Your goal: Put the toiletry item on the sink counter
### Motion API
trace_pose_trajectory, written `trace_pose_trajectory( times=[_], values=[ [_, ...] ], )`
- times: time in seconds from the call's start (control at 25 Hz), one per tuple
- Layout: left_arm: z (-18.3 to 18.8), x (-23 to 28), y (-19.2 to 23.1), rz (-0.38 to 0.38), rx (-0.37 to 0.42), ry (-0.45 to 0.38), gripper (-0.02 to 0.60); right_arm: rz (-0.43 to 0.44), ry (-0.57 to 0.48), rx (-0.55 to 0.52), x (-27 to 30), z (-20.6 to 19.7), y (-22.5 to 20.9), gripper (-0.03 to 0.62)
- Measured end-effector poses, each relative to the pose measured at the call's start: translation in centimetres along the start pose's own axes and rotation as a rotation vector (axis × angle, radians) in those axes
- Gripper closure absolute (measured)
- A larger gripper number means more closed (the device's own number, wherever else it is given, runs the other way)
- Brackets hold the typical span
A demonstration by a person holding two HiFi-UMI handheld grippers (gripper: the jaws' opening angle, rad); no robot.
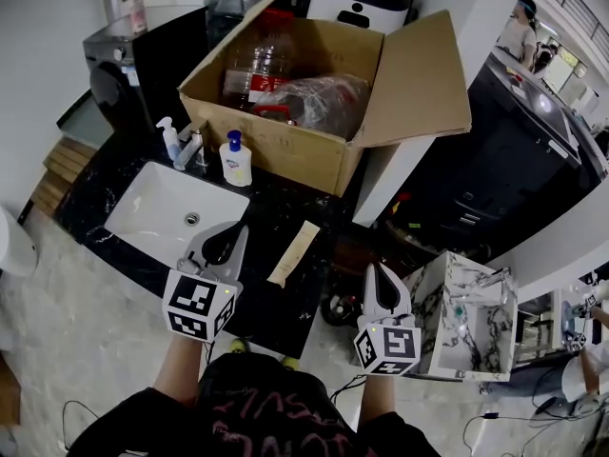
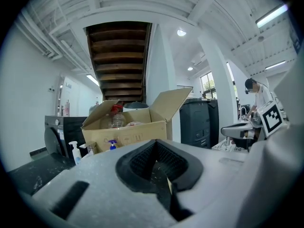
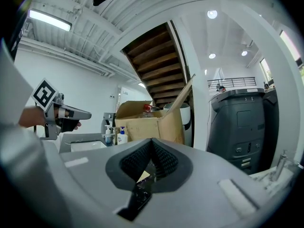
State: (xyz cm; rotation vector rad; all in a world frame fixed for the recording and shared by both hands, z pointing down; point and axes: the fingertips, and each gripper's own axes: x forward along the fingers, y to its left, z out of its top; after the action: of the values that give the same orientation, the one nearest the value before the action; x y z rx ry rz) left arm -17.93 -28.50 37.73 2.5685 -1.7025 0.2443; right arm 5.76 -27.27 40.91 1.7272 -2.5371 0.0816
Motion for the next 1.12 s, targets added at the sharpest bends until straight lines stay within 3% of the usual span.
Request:
trace_pose_trajectory(
  times=[1.12],
  values=[
    [0.6,-0.1,-0.3,-0.008,0.042,-0.006,0.583,-0.011,-0.025,-0.014,-0.5,1.0,0.0,0.585]
  ],
)
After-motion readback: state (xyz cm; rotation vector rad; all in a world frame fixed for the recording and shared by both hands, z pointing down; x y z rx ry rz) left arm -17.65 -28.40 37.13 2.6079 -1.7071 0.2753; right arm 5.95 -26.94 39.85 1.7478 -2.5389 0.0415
